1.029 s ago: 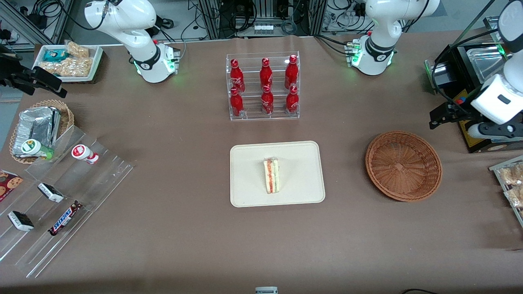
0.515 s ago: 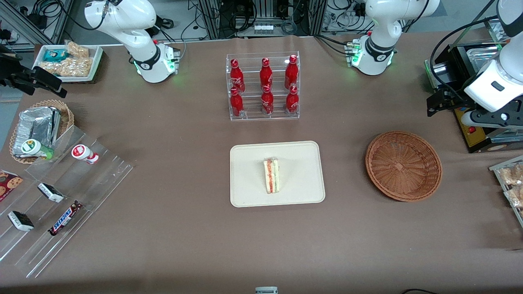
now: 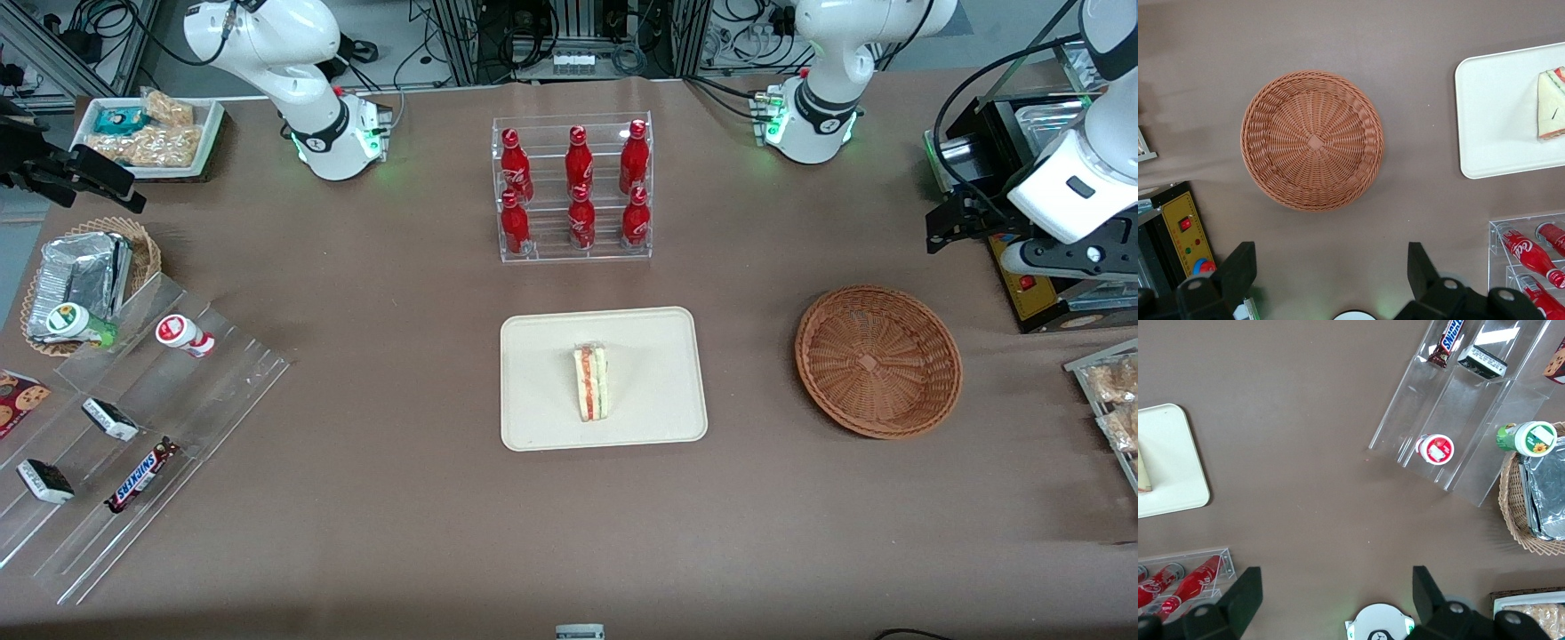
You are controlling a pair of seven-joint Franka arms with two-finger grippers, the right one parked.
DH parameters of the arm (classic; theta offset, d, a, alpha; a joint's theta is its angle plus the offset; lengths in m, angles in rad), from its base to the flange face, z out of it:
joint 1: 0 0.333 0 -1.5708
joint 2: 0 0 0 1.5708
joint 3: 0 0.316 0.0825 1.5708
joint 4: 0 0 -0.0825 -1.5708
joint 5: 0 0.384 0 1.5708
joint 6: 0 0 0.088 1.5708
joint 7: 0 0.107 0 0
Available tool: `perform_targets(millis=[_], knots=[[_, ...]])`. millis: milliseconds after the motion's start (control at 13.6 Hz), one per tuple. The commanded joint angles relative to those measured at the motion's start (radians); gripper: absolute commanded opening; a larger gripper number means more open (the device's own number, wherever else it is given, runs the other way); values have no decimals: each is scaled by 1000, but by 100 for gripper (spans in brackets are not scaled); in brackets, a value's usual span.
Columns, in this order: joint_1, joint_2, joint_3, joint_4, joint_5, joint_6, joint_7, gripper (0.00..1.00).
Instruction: Place sandwich from basket to tray
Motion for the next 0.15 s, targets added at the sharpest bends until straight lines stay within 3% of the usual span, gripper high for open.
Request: perform_targets(millis=[0,74], knots=[[2,0,1,10,-11,-13,1,100],[5,0,3,10,-11,-13,2,100]])
